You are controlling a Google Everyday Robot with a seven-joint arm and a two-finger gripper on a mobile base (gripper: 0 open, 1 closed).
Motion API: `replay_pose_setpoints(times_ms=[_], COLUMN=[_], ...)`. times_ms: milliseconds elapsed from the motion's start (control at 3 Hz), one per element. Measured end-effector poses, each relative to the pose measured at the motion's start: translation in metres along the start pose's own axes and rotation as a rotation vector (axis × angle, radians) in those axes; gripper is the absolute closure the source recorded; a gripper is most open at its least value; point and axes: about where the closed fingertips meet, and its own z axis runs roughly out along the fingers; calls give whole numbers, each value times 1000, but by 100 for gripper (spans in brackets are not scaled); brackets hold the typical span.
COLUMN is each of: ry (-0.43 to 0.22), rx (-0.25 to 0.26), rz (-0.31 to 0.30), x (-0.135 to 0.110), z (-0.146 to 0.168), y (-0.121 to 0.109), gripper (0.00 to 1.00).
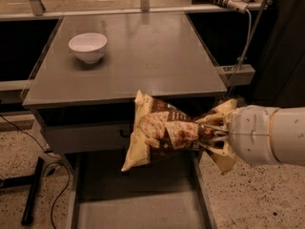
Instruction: Pick brown chip bag from middle drawer and place on counter
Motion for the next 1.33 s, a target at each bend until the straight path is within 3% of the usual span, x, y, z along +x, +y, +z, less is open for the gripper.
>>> replay_pose_setpoints(times_ms=[333,667,1333], ry=[0,6,-74], rx=[0,18,54], rz=[0,-35,-123], x=[0,2,2], z=[0,8,48], y=[0,-28,-142], gripper=[100,100,100])
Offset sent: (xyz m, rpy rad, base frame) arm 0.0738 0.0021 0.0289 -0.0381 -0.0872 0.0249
